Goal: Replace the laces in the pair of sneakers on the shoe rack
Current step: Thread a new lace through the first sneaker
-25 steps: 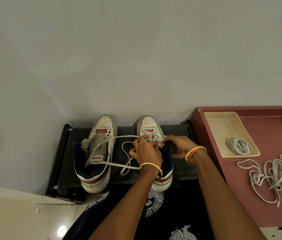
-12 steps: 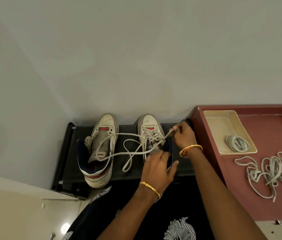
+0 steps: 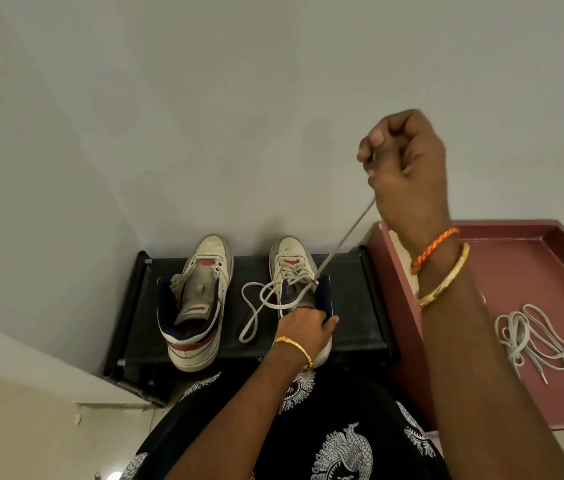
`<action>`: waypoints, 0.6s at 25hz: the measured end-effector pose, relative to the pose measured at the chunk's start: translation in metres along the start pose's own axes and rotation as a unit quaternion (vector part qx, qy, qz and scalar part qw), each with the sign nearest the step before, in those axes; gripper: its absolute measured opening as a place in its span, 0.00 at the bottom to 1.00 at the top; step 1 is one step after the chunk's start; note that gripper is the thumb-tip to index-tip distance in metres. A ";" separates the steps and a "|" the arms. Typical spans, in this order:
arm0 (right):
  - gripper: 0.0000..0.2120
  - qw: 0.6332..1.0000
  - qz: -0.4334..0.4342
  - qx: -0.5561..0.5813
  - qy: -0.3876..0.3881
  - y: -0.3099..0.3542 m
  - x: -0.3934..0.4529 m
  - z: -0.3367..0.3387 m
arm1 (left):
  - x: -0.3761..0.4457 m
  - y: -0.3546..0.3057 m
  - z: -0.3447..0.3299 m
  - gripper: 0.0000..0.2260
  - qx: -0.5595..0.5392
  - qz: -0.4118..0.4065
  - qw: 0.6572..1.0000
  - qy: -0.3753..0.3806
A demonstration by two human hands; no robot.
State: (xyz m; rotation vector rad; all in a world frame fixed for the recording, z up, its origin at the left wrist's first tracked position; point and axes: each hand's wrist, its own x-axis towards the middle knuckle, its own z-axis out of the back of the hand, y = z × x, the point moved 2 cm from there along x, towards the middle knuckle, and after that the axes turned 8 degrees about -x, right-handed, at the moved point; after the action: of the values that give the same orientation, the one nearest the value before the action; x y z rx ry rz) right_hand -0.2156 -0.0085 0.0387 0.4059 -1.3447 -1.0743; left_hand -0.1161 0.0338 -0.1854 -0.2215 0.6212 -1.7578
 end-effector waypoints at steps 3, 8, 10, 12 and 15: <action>0.09 0.959 -0.133 -0.200 0.150 -0.068 -0.030 -0.030 | 0.001 0.001 0.001 0.20 -0.010 0.001 1.000 0.008; 0.06 0.867 -0.248 -0.284 0.325 -0.150 -0.078 -0.058 | 0.002 0.002 0.002 0.20 -0.019 0.019 0.999 0.023; 0.08 0.853 -0.268 -0.297 0.336 -0.156 -0.078 -0.062 | 0.004 0.002 0.002 0.20 -0.024 0.022 0.999 0.028; 0.07 0.850 -0.284 -0.304 0.322 -0.159 -0.078 -0.065 | 0.004 0.002 0.002 0.20 -0.022 0.024 0.999 0.032; 0.08 0.902 -0.267 -0.258 0.221 -0.147 -0.076 -0.064 | 0.004 0.003 0.003 0.20 -0.022 0.025 0.999 0.028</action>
State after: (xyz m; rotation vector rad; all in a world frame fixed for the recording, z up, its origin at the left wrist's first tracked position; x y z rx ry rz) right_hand -0.2045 -0.0413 -0.1353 0.5916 -0.5102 -1.6213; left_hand -0.1136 0.0283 -0.1856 -0.1858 0.7006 -1.7073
